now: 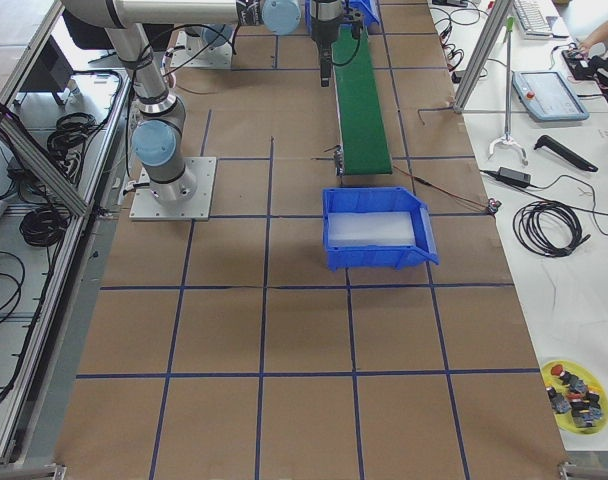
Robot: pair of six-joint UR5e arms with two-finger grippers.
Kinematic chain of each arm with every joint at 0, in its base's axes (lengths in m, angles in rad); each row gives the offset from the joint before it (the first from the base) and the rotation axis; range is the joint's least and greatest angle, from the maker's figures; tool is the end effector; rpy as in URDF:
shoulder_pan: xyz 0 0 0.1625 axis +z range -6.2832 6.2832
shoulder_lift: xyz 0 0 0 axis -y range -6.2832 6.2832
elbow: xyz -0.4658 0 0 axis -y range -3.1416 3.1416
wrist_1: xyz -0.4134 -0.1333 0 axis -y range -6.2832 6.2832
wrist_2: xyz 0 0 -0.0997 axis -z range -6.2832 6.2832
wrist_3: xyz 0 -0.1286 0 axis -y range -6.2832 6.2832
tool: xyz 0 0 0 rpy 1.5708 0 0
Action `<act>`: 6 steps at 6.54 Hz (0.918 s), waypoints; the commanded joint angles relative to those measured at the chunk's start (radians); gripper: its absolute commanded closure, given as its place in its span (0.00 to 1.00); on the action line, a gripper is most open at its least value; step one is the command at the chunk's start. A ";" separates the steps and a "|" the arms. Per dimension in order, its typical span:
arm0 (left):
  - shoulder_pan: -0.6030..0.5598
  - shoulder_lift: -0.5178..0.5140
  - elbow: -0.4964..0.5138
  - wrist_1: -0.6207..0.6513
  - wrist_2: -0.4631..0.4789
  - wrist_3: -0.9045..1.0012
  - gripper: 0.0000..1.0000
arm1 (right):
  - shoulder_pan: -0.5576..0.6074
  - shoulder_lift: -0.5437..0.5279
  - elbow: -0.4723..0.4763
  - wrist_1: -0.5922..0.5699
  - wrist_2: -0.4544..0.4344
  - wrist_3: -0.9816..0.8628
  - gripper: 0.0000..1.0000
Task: Transport two buttons from left to right
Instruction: 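Lower the left gripper and grasp the yellow-capped push button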
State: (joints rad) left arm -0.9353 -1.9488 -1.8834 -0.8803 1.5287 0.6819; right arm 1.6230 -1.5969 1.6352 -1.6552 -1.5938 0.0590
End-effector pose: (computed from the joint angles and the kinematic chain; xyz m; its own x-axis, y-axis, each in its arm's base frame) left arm 0.2387 -0.5574 0.2036 -0.9984 0.0468 0.0327 0.0459 0.9986 -0.0264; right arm 0.1566 -0.4990 0.4885 -0.9998 0.0078 0.0202 0.0068 0.9989 -0.0474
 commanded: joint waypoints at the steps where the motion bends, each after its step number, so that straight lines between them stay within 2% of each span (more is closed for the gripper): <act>1: 0.000 -0.001 0.001 -0.012 0.001 -0.009 0.70 | 0.000 0.000 0.000 0.000 0.000 -0.001 0.00; 2: -0.004 0.004 0.003 -0.015 0.001 -0.018 0.85 | 0.000 0.000 0.000 0.000 0.000 -0.001 0.00; 3: -0.005 0.037 0.024 -0.052 0.001 -0.018 0.90 | 0.000 0.000 0.000 0.000 0.000 -0.001 0.00; 4: -0.005 0.078 0.055 -0.084 0.002 -0.018 0.90 | 0.000 0.000 0.000 0.000 0.000 -0.001 0.00; 6: -0.004 0.174 0.207 -0.356 0.011 -0.016 0.90 | 0.000 0.000 0.000 0.002 0.002 -0.001 0.00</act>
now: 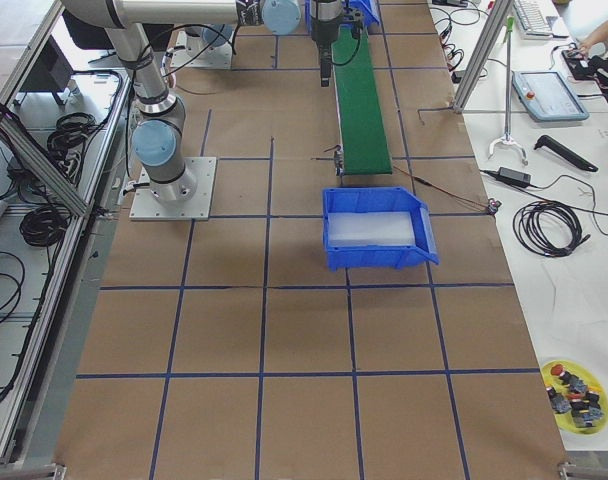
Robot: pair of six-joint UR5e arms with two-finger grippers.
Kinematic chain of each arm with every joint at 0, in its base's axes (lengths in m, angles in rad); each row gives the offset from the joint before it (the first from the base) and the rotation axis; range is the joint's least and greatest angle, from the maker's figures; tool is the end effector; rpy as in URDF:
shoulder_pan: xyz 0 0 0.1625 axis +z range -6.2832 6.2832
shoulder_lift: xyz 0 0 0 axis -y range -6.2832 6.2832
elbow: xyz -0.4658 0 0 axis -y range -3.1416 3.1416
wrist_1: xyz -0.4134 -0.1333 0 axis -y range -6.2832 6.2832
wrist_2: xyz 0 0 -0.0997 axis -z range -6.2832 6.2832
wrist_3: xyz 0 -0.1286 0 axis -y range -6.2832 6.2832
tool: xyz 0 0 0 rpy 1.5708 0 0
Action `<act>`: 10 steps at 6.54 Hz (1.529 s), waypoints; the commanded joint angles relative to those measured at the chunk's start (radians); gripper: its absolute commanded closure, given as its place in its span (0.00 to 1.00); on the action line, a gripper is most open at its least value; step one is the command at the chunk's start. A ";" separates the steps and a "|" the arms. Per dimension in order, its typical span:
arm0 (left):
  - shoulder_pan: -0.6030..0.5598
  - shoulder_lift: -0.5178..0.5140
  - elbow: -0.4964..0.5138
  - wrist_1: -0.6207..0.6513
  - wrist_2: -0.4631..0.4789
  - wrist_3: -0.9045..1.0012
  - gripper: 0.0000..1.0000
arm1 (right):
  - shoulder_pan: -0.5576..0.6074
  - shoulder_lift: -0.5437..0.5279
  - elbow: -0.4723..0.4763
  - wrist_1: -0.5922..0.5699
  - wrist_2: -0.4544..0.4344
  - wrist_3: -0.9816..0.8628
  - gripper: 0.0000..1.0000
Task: Transport two buttons from left to right
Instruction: 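Lower the left gripper and grasp the yellow-capped push button, then lift the yellow button and carry it onto the conveyor's near end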
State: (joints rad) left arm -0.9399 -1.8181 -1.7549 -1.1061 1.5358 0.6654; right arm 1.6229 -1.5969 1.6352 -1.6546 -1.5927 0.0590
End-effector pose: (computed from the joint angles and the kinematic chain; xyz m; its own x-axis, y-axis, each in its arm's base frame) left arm 0.2388 -0.5605 0.3161 -0.9994 0.0352 0.0070 0.0349 0.9982 -0.0478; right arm 0.1567 -0.4989 0.4884 -0.9998 0.0078 0.0192 0.0069 0.9989 -0.0467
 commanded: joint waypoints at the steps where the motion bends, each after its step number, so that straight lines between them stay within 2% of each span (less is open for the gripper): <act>1: -0.006 0.016 0.188 -0.212 0.001 -0.003 0.90 | 0.000 0.000 0.000 -0.001 -0.001 -0.001 0.00; 2: -0.049 -0.019 0.239 -0.213 0.000 -0.004 0.90 | 0.000 0.000 0.000 -0.001 0.000 0.001 0.00; 5: -0.311 -0.093 0.307 -0.198 0.003 -0.325 0.90 | 0.000 0.000 0.000 -0.001 0.000 0.001 0.00; 7: -0.469 -0.128 0.286 -0.193 0.003 -0.557 0.90 | 0.000 0.000 0.000 0.001 0.000 -0.001 0.00; 8: -0.514 -0.139 0.270 -0.184 0.001 -0.614 0.90 | 0.002 0.000 0.002 0.001 0.000 0.001 0.00; 10: -0.534 -0.176 0.230 -0.144 0.006 -0.609 0.92 | 0.002 -0.002 0.000 0.001 0.002 0.001 0.00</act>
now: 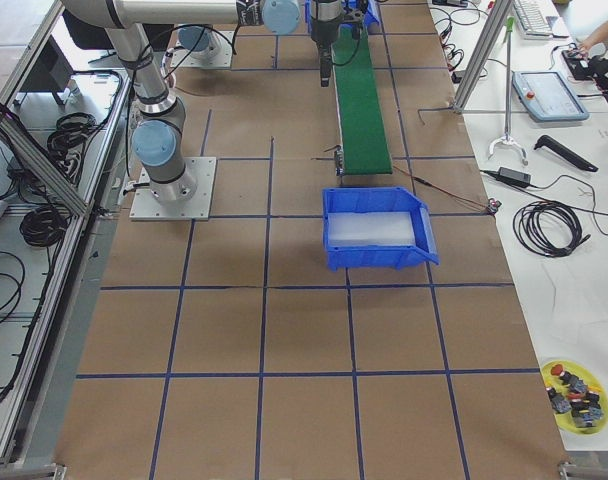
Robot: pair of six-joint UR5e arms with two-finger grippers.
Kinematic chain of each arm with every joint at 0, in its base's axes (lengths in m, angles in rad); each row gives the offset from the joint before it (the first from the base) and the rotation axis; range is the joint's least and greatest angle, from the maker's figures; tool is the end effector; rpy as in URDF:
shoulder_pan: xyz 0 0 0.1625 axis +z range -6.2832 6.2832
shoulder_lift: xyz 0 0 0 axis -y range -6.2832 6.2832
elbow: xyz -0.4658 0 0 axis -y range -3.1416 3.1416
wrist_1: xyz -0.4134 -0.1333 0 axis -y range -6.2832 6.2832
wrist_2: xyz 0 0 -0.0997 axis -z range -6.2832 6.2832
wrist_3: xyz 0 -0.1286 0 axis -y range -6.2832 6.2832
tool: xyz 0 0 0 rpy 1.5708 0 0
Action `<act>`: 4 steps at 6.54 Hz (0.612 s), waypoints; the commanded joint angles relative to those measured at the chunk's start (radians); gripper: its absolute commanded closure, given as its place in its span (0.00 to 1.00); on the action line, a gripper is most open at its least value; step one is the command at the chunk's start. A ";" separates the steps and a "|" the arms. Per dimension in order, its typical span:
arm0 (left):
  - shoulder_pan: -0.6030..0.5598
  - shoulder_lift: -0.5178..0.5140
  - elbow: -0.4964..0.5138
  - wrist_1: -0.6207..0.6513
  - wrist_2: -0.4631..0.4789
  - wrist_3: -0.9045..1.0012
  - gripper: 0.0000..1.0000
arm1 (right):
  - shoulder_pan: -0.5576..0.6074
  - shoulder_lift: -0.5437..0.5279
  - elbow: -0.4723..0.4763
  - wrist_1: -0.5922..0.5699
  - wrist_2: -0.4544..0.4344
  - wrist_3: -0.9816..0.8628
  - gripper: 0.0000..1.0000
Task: Transport two buttons from left to right
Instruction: 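Lift the yellow button and carry it onto the conveyor's near end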
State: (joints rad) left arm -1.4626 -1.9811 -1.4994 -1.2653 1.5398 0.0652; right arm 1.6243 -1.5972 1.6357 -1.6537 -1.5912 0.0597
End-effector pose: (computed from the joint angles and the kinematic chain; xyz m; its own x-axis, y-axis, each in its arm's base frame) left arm -0.0640 -0.6819 0.3204 -0.9985 -0.0440 0.0331 -0.0430 0.9986 0.0313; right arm 0.1576 -0.4984 0.4882 -0.9998 0.0071 0.0177 0.0062 0.9989 -0.0455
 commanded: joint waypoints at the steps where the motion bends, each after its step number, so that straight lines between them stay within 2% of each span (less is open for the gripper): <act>1: -0.012 -0.007 -0.080 0.093 0.002 -0.001 0.92 | 0.000 0.000 0.000 0.000 0.001 -0.001 0.00; 3: -0.001 -0.007 -0.174 0.263 0.038 0.002 0.92 | 0.000 0.000 0.000 0.000 -0.001 0.000 0.00; 4: -0.001 -0.010 -0.188 0.294 0.051 0.001 0.92 | 0.000 0.000 0.000 0.000 -0.001 0.000 0.00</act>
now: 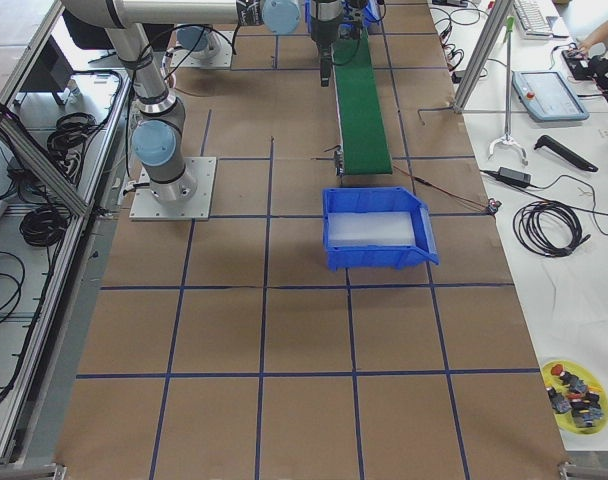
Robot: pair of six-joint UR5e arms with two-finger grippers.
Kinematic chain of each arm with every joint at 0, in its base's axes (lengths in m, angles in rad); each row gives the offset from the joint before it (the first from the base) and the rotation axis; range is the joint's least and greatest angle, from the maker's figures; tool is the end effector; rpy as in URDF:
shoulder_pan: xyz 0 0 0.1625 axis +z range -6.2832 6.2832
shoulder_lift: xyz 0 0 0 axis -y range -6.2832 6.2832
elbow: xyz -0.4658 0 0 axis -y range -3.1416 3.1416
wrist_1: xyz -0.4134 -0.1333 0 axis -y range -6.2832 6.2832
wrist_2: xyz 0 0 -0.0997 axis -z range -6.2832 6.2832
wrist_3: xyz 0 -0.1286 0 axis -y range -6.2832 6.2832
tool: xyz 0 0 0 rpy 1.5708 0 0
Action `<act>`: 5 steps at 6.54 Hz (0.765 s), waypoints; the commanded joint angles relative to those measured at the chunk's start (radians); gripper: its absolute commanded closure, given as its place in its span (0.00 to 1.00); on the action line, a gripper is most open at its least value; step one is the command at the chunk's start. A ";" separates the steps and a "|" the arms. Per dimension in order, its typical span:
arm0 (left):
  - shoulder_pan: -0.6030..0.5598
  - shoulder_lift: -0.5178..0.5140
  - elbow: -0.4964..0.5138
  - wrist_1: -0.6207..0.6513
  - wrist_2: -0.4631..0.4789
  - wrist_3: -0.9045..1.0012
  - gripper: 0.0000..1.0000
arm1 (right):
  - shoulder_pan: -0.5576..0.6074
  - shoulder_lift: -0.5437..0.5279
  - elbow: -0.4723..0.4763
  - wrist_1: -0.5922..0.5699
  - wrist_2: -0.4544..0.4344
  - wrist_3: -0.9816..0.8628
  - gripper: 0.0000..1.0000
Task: Transport two buttons from left to right
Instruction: 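Lift the yellow button and carry it onto the conveyor's near end, then open the left gripper to release the yellow button on the belt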
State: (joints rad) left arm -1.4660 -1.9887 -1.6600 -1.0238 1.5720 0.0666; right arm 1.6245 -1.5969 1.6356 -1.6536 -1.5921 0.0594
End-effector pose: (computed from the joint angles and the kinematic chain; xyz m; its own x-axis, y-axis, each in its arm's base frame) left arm -0.0639 -0.6655 0.2629 -0.9993 -0.0383 -0.0039 -0.0381 0.9985 -0.0397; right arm 0.1575 -0.4985 0.4881 -0.9998 0.0066 0.0186 0.0057 0.9990 -0.0453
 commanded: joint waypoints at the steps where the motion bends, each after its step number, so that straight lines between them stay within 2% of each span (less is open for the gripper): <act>1: 0.003 -0.005 -0.026 0.057 0.019 -0.005 0.92 | 0.000 0.000 0.000 0.000 0.000 0.000 0.00; 2: 0.003 -0.007 -0.026 0.057 0.017 -0.014 0.80 | 0.000 0.000 0.000 0.000 0.000 0.000 0.00; 3: 0.003 -0.009 -0.027 0.057 0.008 -0.024 0.14 | 0.000 -0.001 0.000 0.000 0.000 0.002 0.00; 4: 0.003 -0.001 -0.018 0.054 0.007 -0.039 0.02 | 0.000 0.000 0.000 0.000 0.000 0.002 0.00; 5: 0.003 0.008 0.002 0.041 0.008 -0.039 0.01 | 0.000 0.000 0.000 0.000 0.000 0.002 0.00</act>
State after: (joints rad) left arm -1.4635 -1.9895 -1.6759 -0.9720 1.5803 0.0335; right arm 1.6245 -1.5973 1.6352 -1.6536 -1.5923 0.0612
